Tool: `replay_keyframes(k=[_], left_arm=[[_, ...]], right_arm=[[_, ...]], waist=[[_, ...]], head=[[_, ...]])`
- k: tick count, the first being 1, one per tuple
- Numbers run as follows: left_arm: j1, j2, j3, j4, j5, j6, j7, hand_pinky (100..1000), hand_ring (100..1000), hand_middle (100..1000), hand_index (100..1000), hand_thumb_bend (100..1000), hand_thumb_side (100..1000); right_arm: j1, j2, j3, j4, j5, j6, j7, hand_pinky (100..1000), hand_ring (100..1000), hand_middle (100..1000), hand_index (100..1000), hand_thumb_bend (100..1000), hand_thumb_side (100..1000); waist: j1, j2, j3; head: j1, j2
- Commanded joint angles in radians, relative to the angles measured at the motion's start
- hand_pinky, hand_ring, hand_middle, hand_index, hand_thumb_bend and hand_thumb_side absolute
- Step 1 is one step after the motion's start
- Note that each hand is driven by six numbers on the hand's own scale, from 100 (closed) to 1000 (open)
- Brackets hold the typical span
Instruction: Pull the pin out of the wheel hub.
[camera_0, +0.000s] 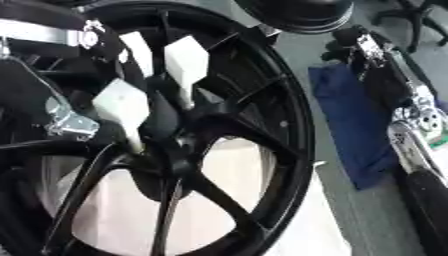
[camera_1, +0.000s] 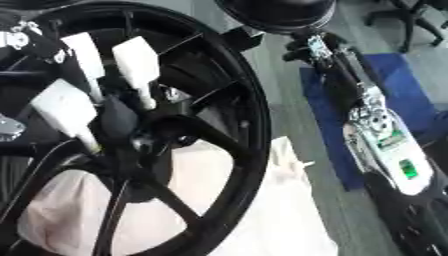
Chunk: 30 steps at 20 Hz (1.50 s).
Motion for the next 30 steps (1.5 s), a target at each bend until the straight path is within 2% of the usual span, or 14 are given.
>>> replay_keyframes(k=[1,2,4,6,8,11,16,19,20,22,23,24,30], left_arm=[[-0.012,0.007,-0.003,0.002,-0.009,-0.004,-0.002,708,537,622,771,388,477],[-0.012,0.008,-0.003,0.002,-0.01,-0.005,-0.002,707,536,621,769,381,470],[-0.012,0.009,-0.001,0.001,-0.013,-0.007,-0.002,701,530,614,762,346,400],[-0.011,0.011,-0.001,0.002,-0.017,-0.008,-0.002,692,523,606,753,284,204],[-0.009,0.015,-0.002,0.002,-0.021,-0.008,-0.002,691,533,616,757,302,100],[-0.006,0.025,0.003,0.0,-0.036,-0.012,-0.002,674,538,622,758,297,100],[0.005,0.048,0.012,0.001,-0.078,-0.039,-0.002,683,603,718,807,378,100],[0.007,0.055,0.019,0.003,-0.084,-0.059,-0.002,657,541,661,794,334,100],[0.008,0.058,0.019,0.003,-0.088,-0.065,-0.002,686,591,704,803,362,100],[0.009,0.062,0.018,0.002,-0.093,-0.08,-0.002,687,594,710,800,364,100],[0.01,0.063,0.019,0.003,-0.097,-0.085,-0.002,678,583,691,795,354,100],[0.01,0.063,0.021,0.005,-0.101,-0.089,-0.002,648,549,617,770,321,100],[0.008,0.061,0.053,0.001,-0.115,-0.08,0.029,536,398,469,640,178,100]], right_arm=[[-0.007,-0.017,-0.005,-0.007,-0.006,-0.003,0.003,957,685,630,734,100,685],[-0.007,-0.017,-0.004,-0.007,-0.006,-0.003,0.003,957,685,630,734,100,686],[-0.006,-0.015,-0.004,-0.006,-0.008,-0.004,0.004,957,685,630,734,100,689],[-0.005,-0.014,-0.003,-0.005,-0.01,-0.004,0.004,957,683,629,734,100,691],[-0.005,-0.013,-0.003,-0.005,-0.011,-0.005,0.004,957,683,629,734,100,694],[-0.004,-0.013,-0.002,-0.006,-0.011,-0.005,0.005,958,683,629,733,100,695],[-0.001,-0.012,-0.003,-0.01,-0.011,-0.006,0.005,958,682,627,733,100,696],[0.001,-0.011,-0.003,-0.01,-0.01,-0.005,0.004,958,681,626,733,100,697],[0.001,-0.01,-0.003,-0.009,-0.011,-0.005,0.004,958,681,626,732,100,698],[0.002,-0.009,-0.003,-0.009,-0.011,-0.004,0.005,958,681,626,732,100,700],[0.002,-0.008,-0.002,-0.009,-0.011,-0.004,0.005,958,681,626,732,100,700],[0.002,-0.007,-0.002,-0.009,-0.012,-0.004,0.006,958,680,626,732,100,702],[0.003,-0.003,-0.001,-0.007,-0.013,-0.003,0.008,960,682,627,732,100,706]], waist=[[0.003,-0.018,-0.001],[0.003,-0.018,-0.001],[0.003,-0.018,-0.001],[0.004,-0.018,0.0],[0.004,-0.018,0.0],[0.004,-0.019,0.001],[0.005,-0.02,0.006],[0.004,-0.021,0.008],[0.004,-0.022,0.008],[0.004,-0.023,0.008],[0.004,-0.023,0.008],[0.004,-0.024,0.008],[0.004,-0.024,0.009]], head=[[-0.001,0.0],[-0.002,0.001],[-0.003,0.003],[-0.004,0.003],[-0.004,0.004],[-0.005,0.005],[-0.007,0.002],[-0.006,0.0],[-0.006,0.0],[-0.005,-0.002],[-0.004,-0.002],[-0.005,-0.004],[-0.007,-0.007]])
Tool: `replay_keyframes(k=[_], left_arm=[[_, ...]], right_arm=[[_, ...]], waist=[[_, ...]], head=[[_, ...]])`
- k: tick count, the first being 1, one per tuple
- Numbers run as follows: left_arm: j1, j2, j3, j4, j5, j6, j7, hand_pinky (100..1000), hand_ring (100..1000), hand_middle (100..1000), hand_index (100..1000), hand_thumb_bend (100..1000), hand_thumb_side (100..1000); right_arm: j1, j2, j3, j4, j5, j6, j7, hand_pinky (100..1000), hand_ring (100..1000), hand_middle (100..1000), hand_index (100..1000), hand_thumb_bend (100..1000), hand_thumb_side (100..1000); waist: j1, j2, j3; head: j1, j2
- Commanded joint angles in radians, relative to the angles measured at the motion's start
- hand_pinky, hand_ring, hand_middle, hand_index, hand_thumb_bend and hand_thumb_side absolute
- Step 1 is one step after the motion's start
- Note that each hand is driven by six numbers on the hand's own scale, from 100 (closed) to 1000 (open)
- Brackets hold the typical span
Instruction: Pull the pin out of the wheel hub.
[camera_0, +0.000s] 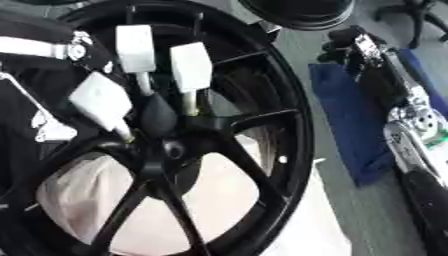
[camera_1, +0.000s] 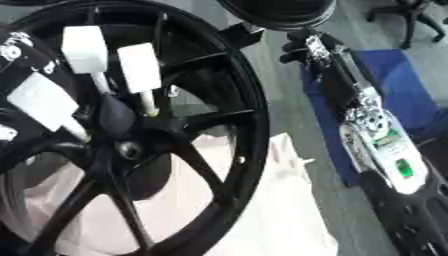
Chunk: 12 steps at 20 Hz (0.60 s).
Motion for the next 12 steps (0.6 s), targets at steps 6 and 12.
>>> replay_keyframes(k=[6,12], left_arm=[[-0.014,0.024,0.031,-0.006,0.028,0.063,0.177,441,215,257,446,100,100],[-0.023,0.035,0.04,-0.018,0.116,0.155,0.307,366,100,107,310,190,120]], right_arm=[[-0.002,-0.008,-0.007,-0.011,-0.005,-0.001,0.005,961,683,628,733,100,710],[0.003,-0.006,-0.01,-0.009,-0.006,-0.002,0.003,961,683,628,733,100,709]], waist=[[0.0,-0.023,0.002],[0.002,-0.027,0.003]], head=[[0.0,-0.015],[-0.001,-0.005]])
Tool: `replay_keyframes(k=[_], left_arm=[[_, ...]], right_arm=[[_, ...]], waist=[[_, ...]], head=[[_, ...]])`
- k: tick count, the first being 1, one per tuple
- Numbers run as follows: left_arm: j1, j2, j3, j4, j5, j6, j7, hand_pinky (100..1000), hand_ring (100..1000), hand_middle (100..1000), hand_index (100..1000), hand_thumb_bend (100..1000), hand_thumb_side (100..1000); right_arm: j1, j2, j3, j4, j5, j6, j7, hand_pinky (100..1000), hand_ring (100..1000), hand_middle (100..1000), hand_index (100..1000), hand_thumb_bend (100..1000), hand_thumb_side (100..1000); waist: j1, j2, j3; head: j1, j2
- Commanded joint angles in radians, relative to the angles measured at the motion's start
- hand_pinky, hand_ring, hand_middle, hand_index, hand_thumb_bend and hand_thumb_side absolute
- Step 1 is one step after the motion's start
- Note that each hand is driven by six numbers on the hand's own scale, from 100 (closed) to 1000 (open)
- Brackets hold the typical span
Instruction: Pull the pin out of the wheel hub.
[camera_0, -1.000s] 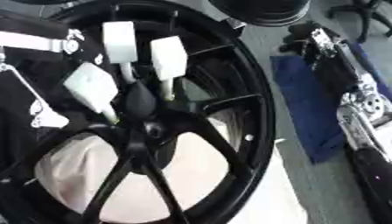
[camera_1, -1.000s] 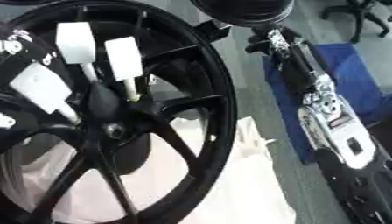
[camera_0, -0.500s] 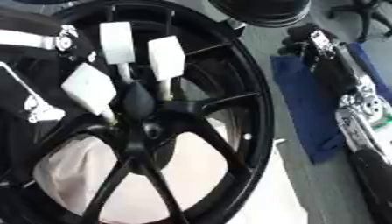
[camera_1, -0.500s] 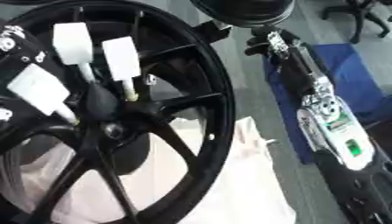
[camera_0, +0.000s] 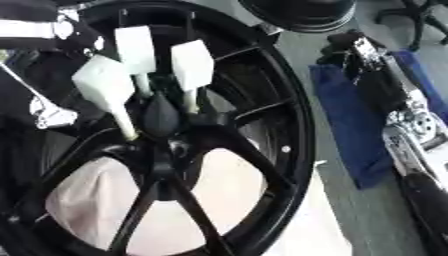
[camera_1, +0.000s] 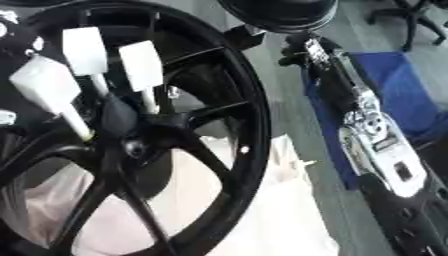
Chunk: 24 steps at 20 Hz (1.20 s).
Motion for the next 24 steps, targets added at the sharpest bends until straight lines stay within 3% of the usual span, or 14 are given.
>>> replay_keyframes(k=[1,4,8,16,20,24], left_arm=[[-0.035,0.035,0.031,-0.027,0.05,0.049,0.046,365,100,106,308,195,121],[-0.042,0.077,0.058,-0.066,0.09,0.084,0.027,355,100,102,306,200,128],[-0.032,0.15,0.145,-0.101,0.163,0.128,0.045,342,100,100,280,206,139],[0.023,0.292,0.323,-0.101,0.292,0.172,0.18,337,100,100,265,175,144],[0.118,0.4,0.443,-0.037,0.301,0.152,0.265,340,100,100,273,159,138],[0.29,0.519,0.575,0.064,0.331,0.115,0.369,347,100,100,280,141,135]], right_arm=[[0.001,-0.014,-0.01,-0.009,-0.006,-0.002,0.001,961,683,628,733,100,709],[0.008,-0.016,-0.013,-0.006,-0.005,-0.003,-0.001,962,683,628,733,100,710],[0.024,-0.021,-0.022,-0.004,-0.003,-0.005,-0.01,962,683,629,733,100,708],[0.048,-0.027,-0.035,-0.004,-0.003,-0.01,-0.024,962,683,630,734,100,702],[0.062,-0.032,-0.047,-0.006,-0.001,-0.014,-0.036,961,683,630,733,100,696],[0.068,-0.04,-0.058,-0.014,0.002,-0.02,-0.051,960,682,629,733,100,689]], waist=[[0.005,-0.029,0.0],[0.01,-0.036,0.008],[0.018,-0.048,0.024],[0.021,-0.07,0.054],[0.024,-0.077,0.077],[0.023,-0.082,0.091]], head=[[-0.002,0.001],[-0.011,0.009],[-0.029,0.018],[-0.058,0.024],[-0.078,0.027],[-0.09,0.035]])
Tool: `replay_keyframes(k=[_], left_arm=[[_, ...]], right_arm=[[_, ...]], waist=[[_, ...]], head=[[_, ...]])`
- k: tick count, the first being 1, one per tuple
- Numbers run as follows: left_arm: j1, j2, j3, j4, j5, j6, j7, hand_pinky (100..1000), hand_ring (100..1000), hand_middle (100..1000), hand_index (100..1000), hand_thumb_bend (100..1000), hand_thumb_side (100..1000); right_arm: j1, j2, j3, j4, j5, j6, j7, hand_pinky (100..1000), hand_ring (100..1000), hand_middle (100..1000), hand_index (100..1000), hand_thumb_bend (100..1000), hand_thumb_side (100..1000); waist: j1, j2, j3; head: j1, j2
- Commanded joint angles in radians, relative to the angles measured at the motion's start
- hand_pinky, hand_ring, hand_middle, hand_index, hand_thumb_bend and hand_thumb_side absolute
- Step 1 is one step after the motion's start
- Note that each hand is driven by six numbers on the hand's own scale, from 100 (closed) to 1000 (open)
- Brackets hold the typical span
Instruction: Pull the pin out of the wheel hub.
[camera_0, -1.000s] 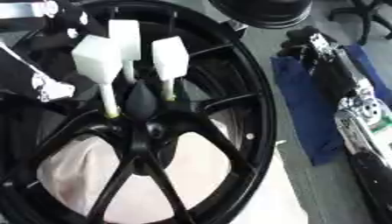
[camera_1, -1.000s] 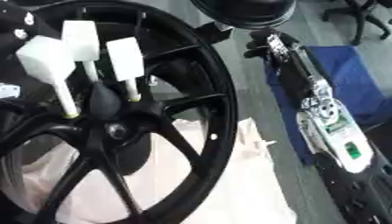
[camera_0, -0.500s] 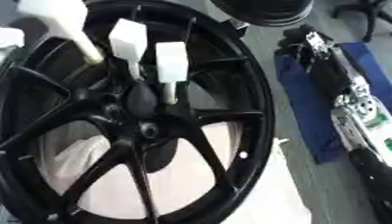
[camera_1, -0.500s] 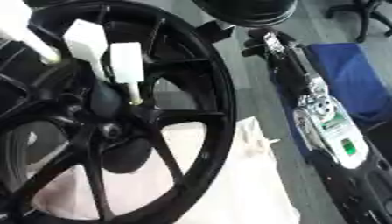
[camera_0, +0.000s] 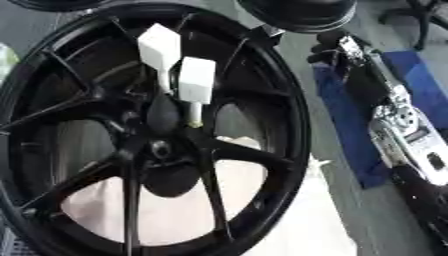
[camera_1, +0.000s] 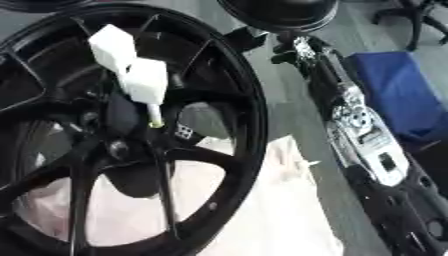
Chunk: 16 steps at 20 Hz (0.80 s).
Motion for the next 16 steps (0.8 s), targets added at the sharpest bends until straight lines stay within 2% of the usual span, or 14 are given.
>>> replay_keyframes(k=[1,4,5,6,7,9,10,11,12,14,15,16], left_arm=[[0.08,0.12,0.114,0.075,0.026,-0.026,0.083,350,100,100,288,131,131],[0.208,0.163,0.188,0.156,0.045,-0.048,0.17,407,100,102,335,102,124],[0.247,0.168,0.205,0.18,0.05,-0.057,0.196,442,118,143,373,173,110],[0.284,0.171,0.216,0.198,0.053,-0.07,0.217,457,136,162,390,202,103],[0.316,0.173,0.224,0.214,0.051,-0.079,0.23,518,217,244,466,284,100],[0.378,0.168,0.232,0.239,0.034,-0.097,0.236,636,409,421,636,379,100],[0.407,0.163,0.235,0.244,0.023,-0.109,0.227,643,421,432,647,384,100],[0.433,0.155,0.238,0.244,0.014,-0.123,0.215,669,482,475,688,418,128],[0.459,0.145,0.241,0.239,0.007,-0.139,0.205,659,471,465,678,409,135],[0.5,0.116,0.244,0.214,0.011,-0.167,0.195,629,436,442,656,318,163],[0.516,0.104,0.241,0.195,0.017,-0.177,0.192,604,410,427,641,307,253],[0.534,0.091,0.236,0.169,0.021,-0.187,0.186,608,421,436,649,331,266]], right_arm=[[-0.001,-0.037,-0.019,-0.023,0.001,-0.006,-0.014,959,682,629,733,100,685],[0.001,-0.037,-0.027,-0.032,0.0,-0.011,-0.026,958,681,628,732,100,679],[0.001,-0.036,-0.029,-0.034,0.0,-0.013,-0.031,958,681,628,732,100,678],[0.001,-0.035,-0.031,-0.037,-0.001,-0.013,-0.035,958,681,628,732,100,677],[0.0,-0.033,-0.031,-0.038,-0.002,-0.014,-0.037,957,681,628,732,100,677],[-0.002,-0.031,-0.03,-0.04,-0.004,-0.014,-0.04,957,681,628,732,100,677],[-0.003,-0.03,-0.03,-0.041,-0.005,-0.014,-0.04,957,680,628,732,100,677],[-0.003,-0.028,-0.03,-0.041,-0.005,-0.014,-0.041,957,680,628,732,100,677],[-0.004,-0.026,-0.031,-0.041,-0.006,-0.014,-0.042,957,680,628,731,100,677],[-0.005,-0.021,-0.031,-0.041,-0.008,-0.013,-0.044,957,680,627,731,100,677],[-0.006,-0.018,-0.03,-0.04,-0.009,-0.012,-0.044,957,680,627,731,100,674],[-0.008,-0.015,-0.029,-0.04,-0.01,-0.012,-0.044,957,680,627,731,100,675]], waist=[[0.002,-0.031,0.005],[-0.006,-0.033,0.013],[-0.009,-0.033,0.018],[-0.012,-0.034,0.021],[-0.015,-0.034,0.023],[-0.02,-0.035,0.027],[-0.023,-0.035,0.028],[-0.026,-0.035,0.03],[-0.028,-0.035,0.033],[-0.034,-0.034,0.039],[-0.037,-0.033,0.041],[-0.04,-0.032,0.043]], head=[[-0.012,0.01],[-0.018,0.012],[-0.022,0.01],[-0.026,0.006],[-0.028,0.004],[-0.032,0.002],[-0.034,0.001],[-0.036,0.0],[-0.038,-0.001],[-0.041,-0.002],[-0.041,-0.003],[-0.041,-0.005]])
